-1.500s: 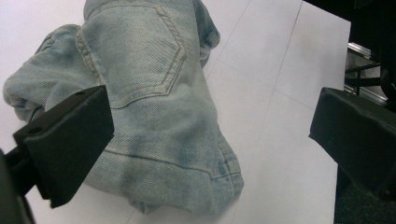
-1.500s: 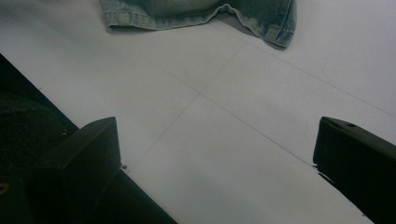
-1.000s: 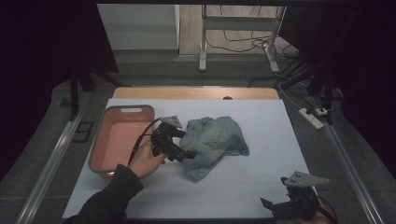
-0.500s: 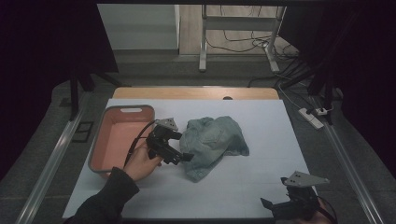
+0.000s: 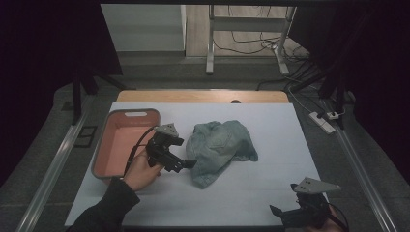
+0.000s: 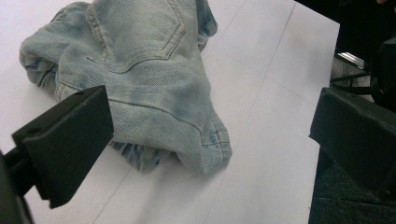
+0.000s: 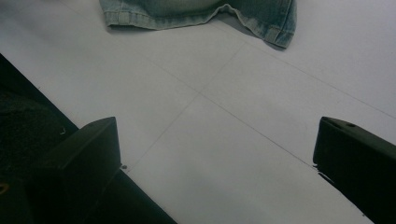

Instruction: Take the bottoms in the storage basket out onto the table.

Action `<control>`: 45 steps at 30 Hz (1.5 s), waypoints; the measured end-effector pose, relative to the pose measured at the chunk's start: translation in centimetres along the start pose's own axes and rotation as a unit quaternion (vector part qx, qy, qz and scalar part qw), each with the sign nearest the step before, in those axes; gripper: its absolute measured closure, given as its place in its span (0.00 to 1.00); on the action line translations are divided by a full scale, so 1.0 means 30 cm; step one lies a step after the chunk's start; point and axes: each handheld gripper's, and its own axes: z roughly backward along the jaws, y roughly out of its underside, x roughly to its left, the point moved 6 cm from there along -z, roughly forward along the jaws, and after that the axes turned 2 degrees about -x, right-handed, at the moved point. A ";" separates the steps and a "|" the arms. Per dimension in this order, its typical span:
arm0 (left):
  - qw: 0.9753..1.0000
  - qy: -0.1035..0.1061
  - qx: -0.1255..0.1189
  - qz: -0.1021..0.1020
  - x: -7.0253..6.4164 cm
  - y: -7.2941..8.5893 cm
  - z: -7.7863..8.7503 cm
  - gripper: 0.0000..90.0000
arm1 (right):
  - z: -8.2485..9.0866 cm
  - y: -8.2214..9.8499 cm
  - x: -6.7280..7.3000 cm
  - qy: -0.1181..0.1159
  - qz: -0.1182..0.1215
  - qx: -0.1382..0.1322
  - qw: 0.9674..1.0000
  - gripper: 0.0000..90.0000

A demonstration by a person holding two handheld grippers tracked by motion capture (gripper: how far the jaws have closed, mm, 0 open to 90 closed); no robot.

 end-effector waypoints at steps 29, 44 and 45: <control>1.000 -0.007 -0.008 0.020 -0.002 0.059 0.085 0.00 | -0.001 0.000 0.001 0.000 0.001 0.001 1.000 0.01; 0.999 -0.017 -0.010 0.027 0.000 0.106 0.124 0.00 | -0.002 0.000 0.001 0.000 0.001 0.001 1.000 0.01; 0.999 -0.017 -0.009 0.026 0.000 0.109 0.127 0.00 | -0.002 0.000 0.001 0.000 0.001 0.001 1.000 0.01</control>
